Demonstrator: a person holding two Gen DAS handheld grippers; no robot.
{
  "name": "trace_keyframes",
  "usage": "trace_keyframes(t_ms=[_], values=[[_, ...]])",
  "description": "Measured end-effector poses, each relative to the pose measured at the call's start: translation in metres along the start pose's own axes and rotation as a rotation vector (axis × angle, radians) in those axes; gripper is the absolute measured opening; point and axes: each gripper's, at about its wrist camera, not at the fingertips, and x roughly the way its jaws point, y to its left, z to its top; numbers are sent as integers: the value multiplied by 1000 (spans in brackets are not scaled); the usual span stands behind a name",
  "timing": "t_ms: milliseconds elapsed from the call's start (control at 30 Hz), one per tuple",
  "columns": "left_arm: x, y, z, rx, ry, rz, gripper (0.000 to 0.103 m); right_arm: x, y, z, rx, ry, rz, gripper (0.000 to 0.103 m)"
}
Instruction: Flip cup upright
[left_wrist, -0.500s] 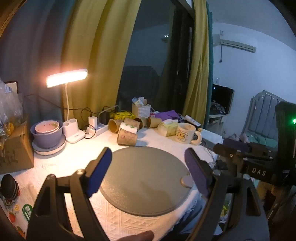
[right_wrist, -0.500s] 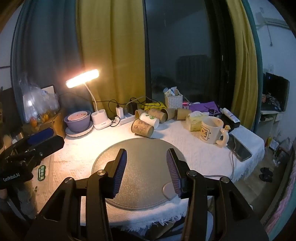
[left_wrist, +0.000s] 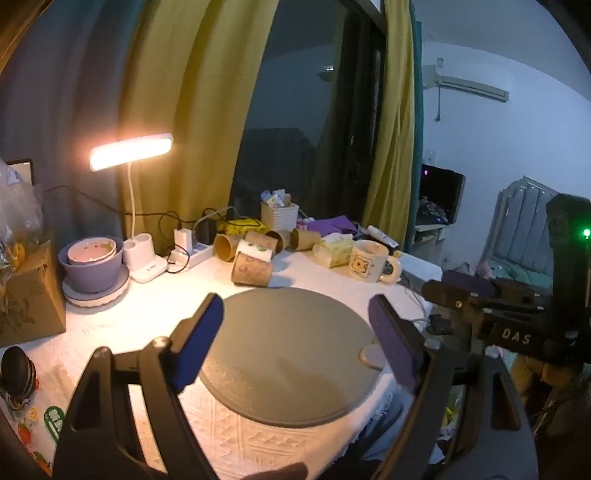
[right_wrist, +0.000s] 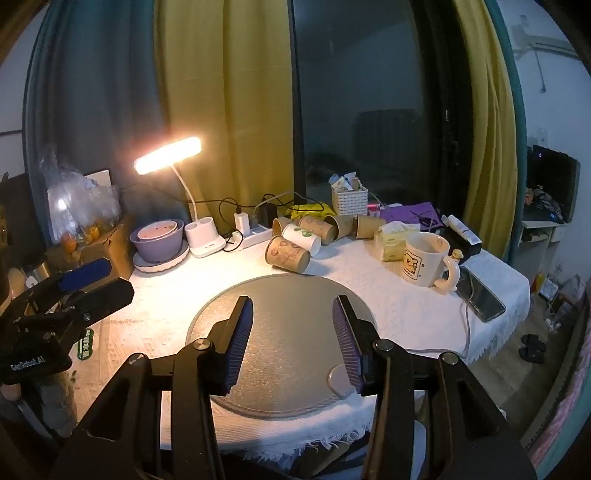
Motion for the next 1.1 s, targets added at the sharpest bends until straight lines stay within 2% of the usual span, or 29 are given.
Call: trace_keyframes(t_ms=[1100], values=[[-1, 6, -1, 4, -1, -13, 82, 2, 4, -2, -3, 6, 5, 48]])
